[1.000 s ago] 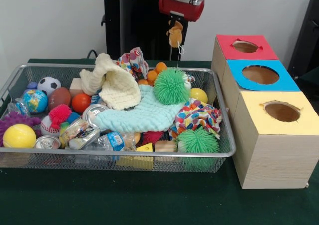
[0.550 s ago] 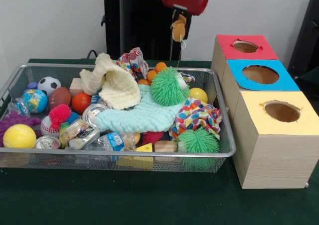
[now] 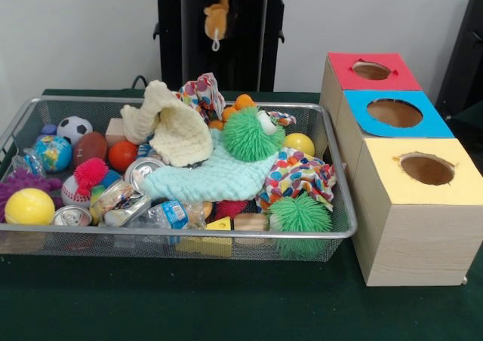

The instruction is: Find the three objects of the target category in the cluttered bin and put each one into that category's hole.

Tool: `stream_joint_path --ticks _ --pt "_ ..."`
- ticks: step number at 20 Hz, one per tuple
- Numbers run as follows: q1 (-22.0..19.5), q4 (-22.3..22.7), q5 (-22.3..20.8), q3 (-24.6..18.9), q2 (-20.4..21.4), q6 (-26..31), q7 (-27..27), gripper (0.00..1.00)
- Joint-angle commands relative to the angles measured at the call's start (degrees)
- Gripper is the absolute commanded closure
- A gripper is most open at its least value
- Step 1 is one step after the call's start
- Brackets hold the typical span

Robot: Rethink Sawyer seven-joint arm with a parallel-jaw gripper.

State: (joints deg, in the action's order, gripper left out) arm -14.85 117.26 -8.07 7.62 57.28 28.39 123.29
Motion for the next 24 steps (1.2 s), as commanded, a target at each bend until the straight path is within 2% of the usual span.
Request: stream_joint_path --ticks 1,4,6,10,13,15,21,24 --pt "-5.31 -8.19 -5.27 -6.34 2.33 0.3 -10.67 1.0" --pt "-9.01 -8.13 -5.93 -9.8 2.55 -0.79 -13.24 1.0" --pt "-10.43 -8.79 -5.88 -11.32 2.94 1.77 -14.19 1.0" --pt "-10.46 -9.68 -6.17 -12.16 4.83 7.24 -13.18 1.0" --pt "-10.1 -9.8 -5.79 -12.48 4.44 9.37 -11.02 1.0" --pt "-9.13 -8.15 -4.29 -10.83 3.78 12.74 -6.87 1.0" --pt "-6.12 -3.86 -3.42 -8.73 4.25 10.67 -0.43 1.0" --pt "-4.44 -1.39 -2.94 -8.03 3.84 7.36 2.62 1.0"
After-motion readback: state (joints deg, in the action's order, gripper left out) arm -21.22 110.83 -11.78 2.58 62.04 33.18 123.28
